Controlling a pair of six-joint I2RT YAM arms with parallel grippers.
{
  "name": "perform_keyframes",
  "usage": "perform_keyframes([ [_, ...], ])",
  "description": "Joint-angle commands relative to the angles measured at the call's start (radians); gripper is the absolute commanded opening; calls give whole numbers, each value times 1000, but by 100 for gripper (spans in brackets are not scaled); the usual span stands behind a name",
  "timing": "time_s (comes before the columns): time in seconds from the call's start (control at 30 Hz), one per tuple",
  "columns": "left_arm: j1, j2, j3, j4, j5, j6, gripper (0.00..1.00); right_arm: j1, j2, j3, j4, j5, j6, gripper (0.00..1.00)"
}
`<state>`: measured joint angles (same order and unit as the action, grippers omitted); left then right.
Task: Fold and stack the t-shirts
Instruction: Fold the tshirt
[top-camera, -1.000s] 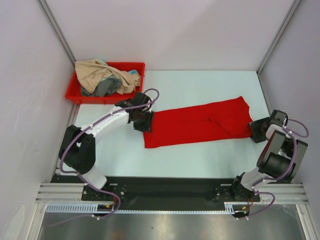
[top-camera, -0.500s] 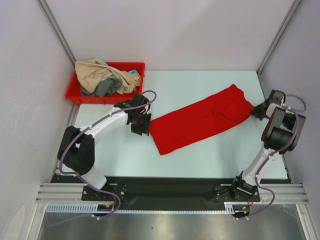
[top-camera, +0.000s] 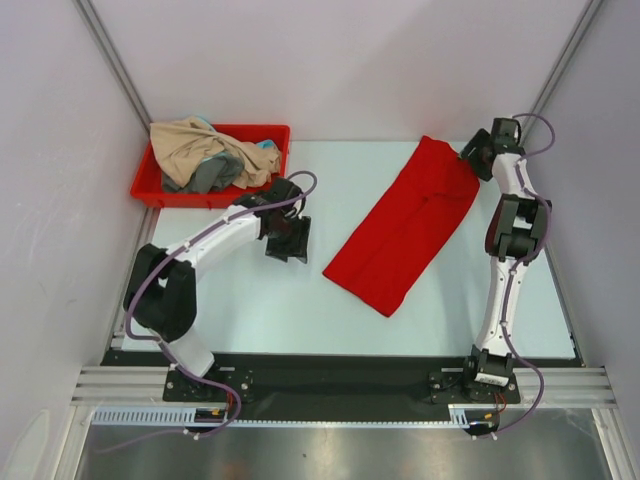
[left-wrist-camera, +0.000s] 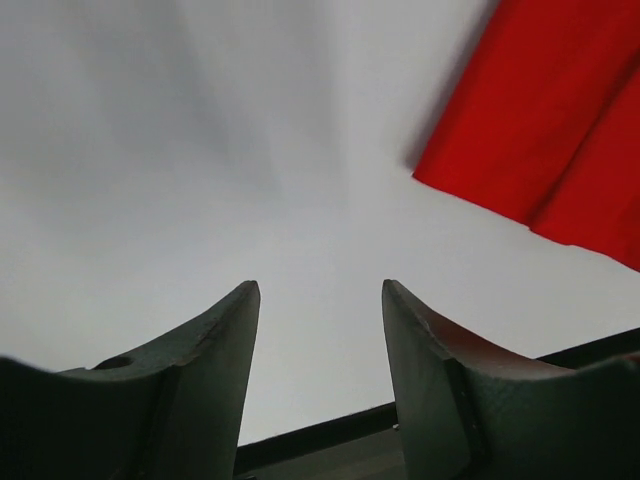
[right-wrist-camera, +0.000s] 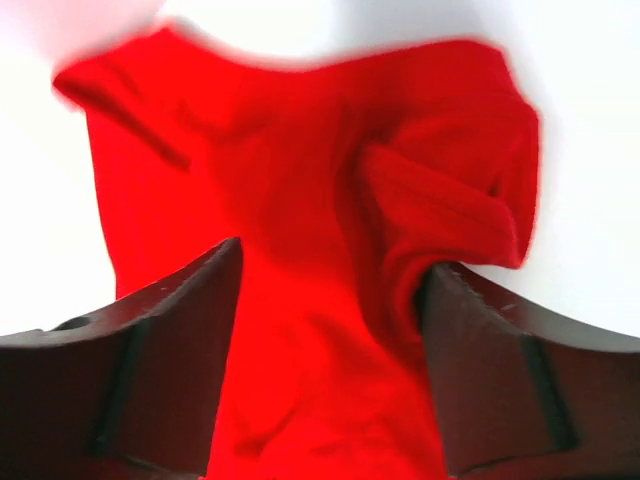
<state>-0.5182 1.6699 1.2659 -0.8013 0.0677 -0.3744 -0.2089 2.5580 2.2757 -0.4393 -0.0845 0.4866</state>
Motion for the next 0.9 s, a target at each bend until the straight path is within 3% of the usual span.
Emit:
perform_keyframes([
  [0.0, 6, 46, 59, 66, 93, 38, 59, 5, -105, 28, -180, 35, -25, 74],
  [0.13, 4, 141, 99, 132, 165, 80, 60, -4, -261, -88, -359, 54, -39, 85],
  [0.23, 3, 212, 154, 145, 193, 101, 60, -4, -431, -307, -371, 33, -74, 86],
  [0.27, 4, 243, 173, 154, 199, 104, 60, -4, -535, -455, -362, 7, -77, 87],
  [0.43, 4, 321, 222, 189, 241, 124, 61, 12, -803, -790, -355, -30, -53, 90],
  [0.67, -20, 372, 205, 232, 316, 104, 58, 43, -1090, -1137, -357, -167, -2, 89],
  [0.77, -32, 390, 188, 226, 302, 95, 55, 63, -1180, -1274, -316, -319, 38, 86],
  [0.87, -32, 404, 174, 226, 290, 81, 45, 109, -1248, -1409, -257, -386, 85, 80],
])
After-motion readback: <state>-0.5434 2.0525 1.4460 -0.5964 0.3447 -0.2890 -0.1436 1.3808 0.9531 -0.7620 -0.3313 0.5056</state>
